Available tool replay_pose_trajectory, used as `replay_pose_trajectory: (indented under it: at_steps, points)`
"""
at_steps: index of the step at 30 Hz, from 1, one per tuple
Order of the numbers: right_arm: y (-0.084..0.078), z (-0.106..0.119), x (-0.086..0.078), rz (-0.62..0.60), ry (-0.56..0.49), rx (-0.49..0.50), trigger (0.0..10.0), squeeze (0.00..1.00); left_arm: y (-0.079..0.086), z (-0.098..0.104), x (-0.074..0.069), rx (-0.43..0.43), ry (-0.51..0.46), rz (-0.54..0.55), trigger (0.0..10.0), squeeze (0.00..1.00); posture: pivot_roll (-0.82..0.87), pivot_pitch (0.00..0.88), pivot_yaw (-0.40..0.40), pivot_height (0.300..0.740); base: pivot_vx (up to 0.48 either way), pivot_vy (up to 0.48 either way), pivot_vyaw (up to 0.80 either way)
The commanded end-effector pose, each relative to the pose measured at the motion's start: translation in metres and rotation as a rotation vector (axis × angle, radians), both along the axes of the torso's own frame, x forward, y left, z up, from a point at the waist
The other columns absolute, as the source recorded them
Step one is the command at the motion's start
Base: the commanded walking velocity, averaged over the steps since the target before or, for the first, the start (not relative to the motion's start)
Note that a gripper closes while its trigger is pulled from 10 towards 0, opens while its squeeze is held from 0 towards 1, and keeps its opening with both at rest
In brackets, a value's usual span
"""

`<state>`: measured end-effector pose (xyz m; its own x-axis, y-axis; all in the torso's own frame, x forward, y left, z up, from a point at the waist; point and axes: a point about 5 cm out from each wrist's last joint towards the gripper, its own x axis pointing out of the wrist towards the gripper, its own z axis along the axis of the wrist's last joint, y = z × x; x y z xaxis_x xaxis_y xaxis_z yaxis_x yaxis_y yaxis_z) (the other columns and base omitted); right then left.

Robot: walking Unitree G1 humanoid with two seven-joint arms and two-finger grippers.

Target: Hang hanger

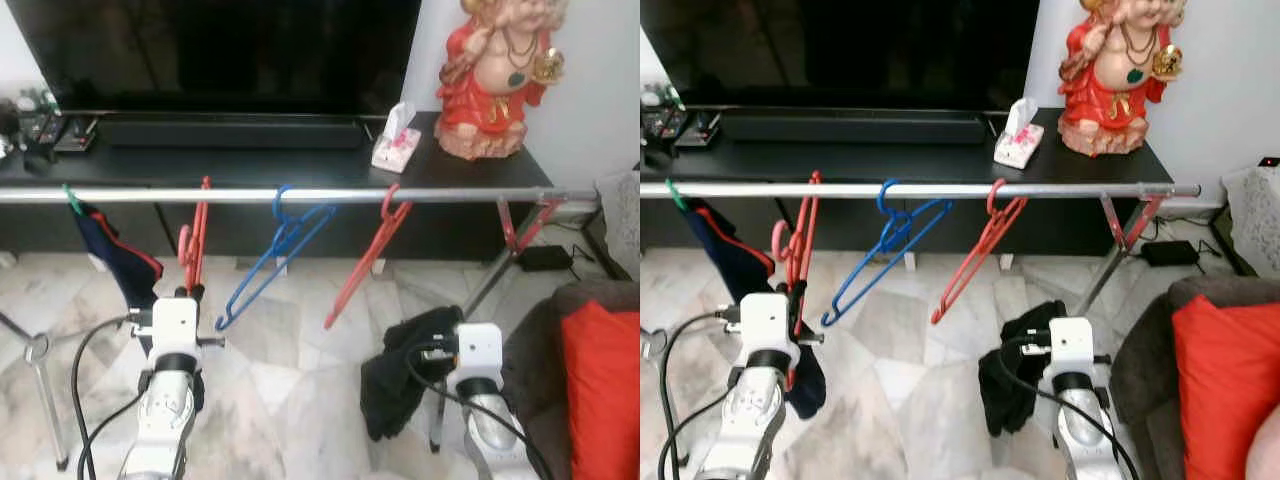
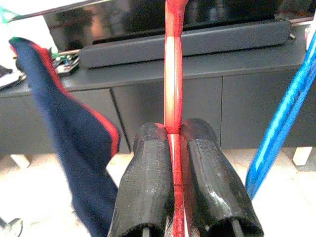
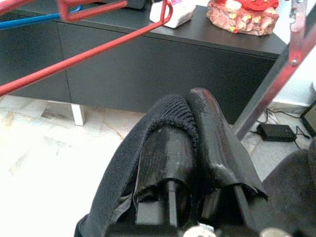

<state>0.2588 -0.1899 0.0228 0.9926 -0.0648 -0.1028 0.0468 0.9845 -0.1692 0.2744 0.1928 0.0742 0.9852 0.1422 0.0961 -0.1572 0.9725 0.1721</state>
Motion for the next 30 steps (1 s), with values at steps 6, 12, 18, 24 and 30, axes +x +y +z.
replay_pose_trajectory:
  at_steps: [6,12,18,24,30]
  points:
    - [-0.0015,0.0063,0.0022,-0.008,-0.021,0.005,10.0,0.00,0.0020,0.0019,-0.0030,-0.001,0.006,0.021,10.0,0.00,-0.11,0.000,-0.020,0.740,-0.267,0.000,0.00]
    - [-0.0021,0.0081,0.0030,-0.011,-0.022,0.003,10.0,0.00,0.0013,0.0032,-0.0024,-0.004,0.009,0.024,10.0,0.00,-0.11,0.000,-0.021,0.740,-0.260,0.000,0.00]
    - [-0.0053,0.0086,0.0029,-0.020,-0.021,0.002,10.0,0.00,0.0035,0.0038,-0.0037,-0.005,0.014,0.027,10.0,0.00,-0.11,0.000,-0.021,0.740,-0.246,0.000,0.00]
    - [-0.0087,0.0100,0.0039,-0.028,-0.022,-0.002,10.0,0.00,0.0031,0.0031,-0.0036,-0.012,0.026,0.022,10.0,0.00,-0.11,0.000,-0.021,0.740,0.000,0.000,0.00]
    - [-0.0075,0.0114,0.0050,-0.030,-0.026,0.000,10.0,0.00,0.0011,0.0017,-0.0025,-0.018,0.043,0.011,10.0,0.00,-0.11,0.000,-0.021,0.740,0.000,0.000,0.00]
